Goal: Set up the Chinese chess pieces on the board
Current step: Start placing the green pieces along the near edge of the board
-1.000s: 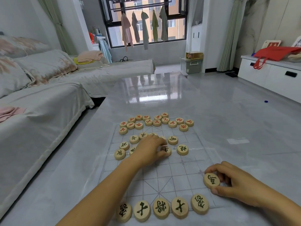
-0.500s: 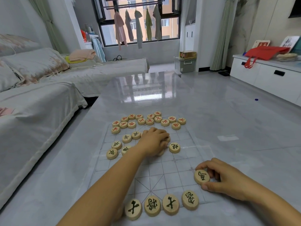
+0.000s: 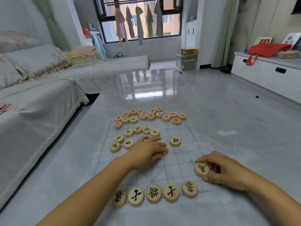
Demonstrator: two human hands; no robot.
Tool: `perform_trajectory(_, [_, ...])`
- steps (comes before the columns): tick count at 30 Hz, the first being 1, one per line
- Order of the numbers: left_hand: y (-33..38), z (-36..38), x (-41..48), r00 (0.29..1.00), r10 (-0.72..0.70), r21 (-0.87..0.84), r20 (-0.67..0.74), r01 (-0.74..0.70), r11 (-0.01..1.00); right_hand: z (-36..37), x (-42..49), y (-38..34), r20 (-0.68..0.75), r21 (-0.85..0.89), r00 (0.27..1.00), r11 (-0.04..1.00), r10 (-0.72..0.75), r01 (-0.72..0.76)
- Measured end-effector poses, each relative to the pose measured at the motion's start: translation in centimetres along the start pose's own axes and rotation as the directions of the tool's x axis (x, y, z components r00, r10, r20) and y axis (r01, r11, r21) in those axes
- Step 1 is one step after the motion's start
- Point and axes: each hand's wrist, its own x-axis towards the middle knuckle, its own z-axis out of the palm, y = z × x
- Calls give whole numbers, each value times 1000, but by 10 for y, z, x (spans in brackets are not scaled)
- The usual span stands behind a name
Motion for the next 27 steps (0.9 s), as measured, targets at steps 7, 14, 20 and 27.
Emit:
perform_trajectory(7, [-4,2,-40,996,71,18,-58,-70,997,1,-13,0,46,-36,999,999,-13,14])
perform_trajectory(14, [-27,5,-87,983,63,140,-173,-39,989,7,-23,-2,39,-31,999,999,-24,25])
perform_trajectory(20, [-43,15,-127,964,18,126,-266,16,992,8,-26,-2,24,-27,999,999,-39,40])
perform_trajectory(27, [-50,15,-161,946,-226,-278,-234,157,948,6,-26,-4,22,3,999,1000,-26,26])
